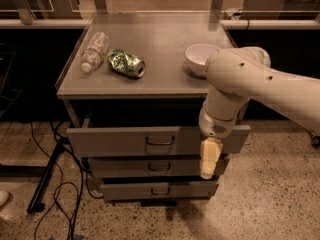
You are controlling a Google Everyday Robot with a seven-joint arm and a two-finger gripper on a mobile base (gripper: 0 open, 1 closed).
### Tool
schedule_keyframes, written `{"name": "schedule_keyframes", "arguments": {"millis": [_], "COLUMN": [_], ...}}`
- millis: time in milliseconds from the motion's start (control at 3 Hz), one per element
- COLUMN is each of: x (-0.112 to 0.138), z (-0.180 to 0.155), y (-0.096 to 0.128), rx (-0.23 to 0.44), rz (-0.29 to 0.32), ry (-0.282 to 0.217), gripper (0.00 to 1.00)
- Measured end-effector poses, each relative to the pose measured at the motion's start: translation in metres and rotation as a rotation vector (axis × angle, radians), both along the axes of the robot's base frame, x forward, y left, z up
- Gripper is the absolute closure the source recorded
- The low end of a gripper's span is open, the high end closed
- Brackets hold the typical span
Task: Open top drawer
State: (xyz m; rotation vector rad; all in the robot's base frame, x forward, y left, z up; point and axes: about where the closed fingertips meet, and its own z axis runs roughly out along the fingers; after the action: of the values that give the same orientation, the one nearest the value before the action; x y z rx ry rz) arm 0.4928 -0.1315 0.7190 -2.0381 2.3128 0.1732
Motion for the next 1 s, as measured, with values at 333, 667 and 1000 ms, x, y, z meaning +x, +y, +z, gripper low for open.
{"name": "schedule_keyframes", "arguments": {"millis": [333,667,1000], "x": [0.004,0.023,0.040], "z": [0.000,0.000,-0.023], "y": [0.002,0.010,0.026], "rx": [-0.001,-0.004,-0.024], "rz": [0.002,0.008,0.027], "ry": [-0.003,-0.017,0.014], "gripper": [0.00,0.00,0.00]}}
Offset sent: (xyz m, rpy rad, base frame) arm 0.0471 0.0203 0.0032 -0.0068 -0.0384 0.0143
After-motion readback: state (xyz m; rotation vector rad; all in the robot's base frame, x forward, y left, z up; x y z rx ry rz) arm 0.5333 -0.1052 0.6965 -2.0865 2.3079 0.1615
